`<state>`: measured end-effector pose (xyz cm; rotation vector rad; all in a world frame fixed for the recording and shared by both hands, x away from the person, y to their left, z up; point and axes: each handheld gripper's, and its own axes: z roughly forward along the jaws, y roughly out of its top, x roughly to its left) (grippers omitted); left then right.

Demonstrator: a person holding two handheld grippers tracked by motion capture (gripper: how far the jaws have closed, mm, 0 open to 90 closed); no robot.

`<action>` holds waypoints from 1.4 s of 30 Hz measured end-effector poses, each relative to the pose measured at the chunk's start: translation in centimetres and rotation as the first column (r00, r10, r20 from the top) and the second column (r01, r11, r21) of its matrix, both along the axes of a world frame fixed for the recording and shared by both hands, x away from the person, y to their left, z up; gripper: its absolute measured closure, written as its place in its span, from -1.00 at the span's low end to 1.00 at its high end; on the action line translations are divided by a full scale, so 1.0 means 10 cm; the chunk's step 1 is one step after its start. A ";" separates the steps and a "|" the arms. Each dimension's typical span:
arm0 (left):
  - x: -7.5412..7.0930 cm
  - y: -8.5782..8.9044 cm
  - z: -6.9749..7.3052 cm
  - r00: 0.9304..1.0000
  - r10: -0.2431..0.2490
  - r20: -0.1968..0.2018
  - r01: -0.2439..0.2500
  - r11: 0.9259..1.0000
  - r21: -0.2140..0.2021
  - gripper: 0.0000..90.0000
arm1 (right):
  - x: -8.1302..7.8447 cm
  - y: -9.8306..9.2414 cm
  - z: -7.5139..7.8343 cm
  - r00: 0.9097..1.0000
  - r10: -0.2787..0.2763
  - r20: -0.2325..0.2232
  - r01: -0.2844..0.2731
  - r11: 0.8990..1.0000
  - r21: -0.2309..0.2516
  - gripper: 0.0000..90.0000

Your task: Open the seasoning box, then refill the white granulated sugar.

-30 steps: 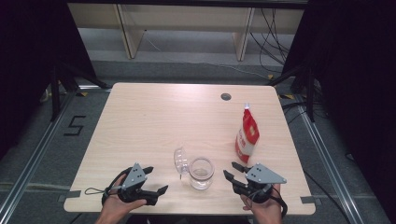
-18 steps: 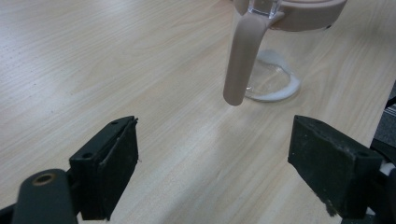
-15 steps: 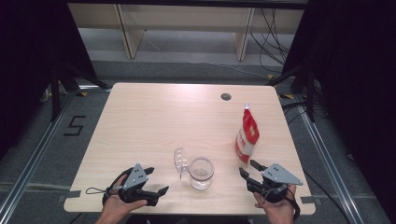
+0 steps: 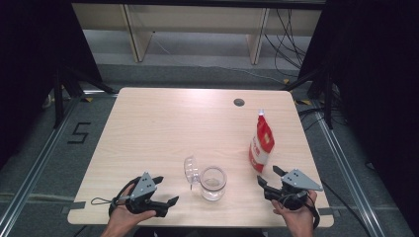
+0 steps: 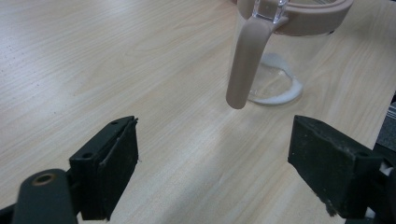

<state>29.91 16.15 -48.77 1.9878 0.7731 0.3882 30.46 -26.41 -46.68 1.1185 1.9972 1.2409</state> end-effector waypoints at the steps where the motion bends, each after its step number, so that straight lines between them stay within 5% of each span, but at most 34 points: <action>1: 0.00 0.00 0.00 1.000 0.000 0.000 0.000 1.000 0.000 -0.65 | 0.01 -0.02 0.00 1.000 -0.005 0.003 0.005 1.000 -0.007 -0.29; 10: -0.01 0.00 0.00 1.000 0.017 -0.023 -0.018 1.000 -0.014 -0.65 | 0.06 -0.05 -0.08 1.000 -0.001 -0.003 0.001 1.000 -0.011 -0.48; 12: -0.01 0.00 0.00 0.999 0.020 -0.027 -0.021 1.000 -0.015 -0.65 | 0.05 -0.04 -0.09 0.999 -0.030 -0.033 0.031 0.999 0.011 -0.51; 13: -0.01 0.00 0.00 0.999 0.020 -0.026 -0.021 1.000 -0.016 -0.65 | 0.07 -0.06 -0.09 1.000 -0.021 -0.008 0.021 1.000 -0.008 -0.51; 25: -0.01 0.02 0.03 1.000 0.008 -0.001 -0.008 1.000 -0.023 -0.66 | 0.06 -0.04 -0.13 0.998 -0.030 -0.064 0.033 0.999 0.042 -0.61; 27: -0.01 0.02 0.03 1.000 0.004 -0.003 -0.004 1.000 -0.022 -0.66 | 0.09 -0.08 -0.13 0.999 -0.010 -0.037 0.011 1.000 0.010 -0.62; 36: -0.02 0.01 0.02 1.000 0.022 -0.008 -0.022 1.000 -0.022 -0.66 | 0.11 -0.07 -0.14 0.999 -0.023 -0.040 0.024 0.999 0.031 -0.64; 42: -0.02 0.00 0.02 1.000 0.019 -0.012 -0.019 0.999 -0.025 -0.66 | 0.23 -0.08 -0.16 1.000 -0.027 -0.013 0.027 1.000 -0.003 -0.65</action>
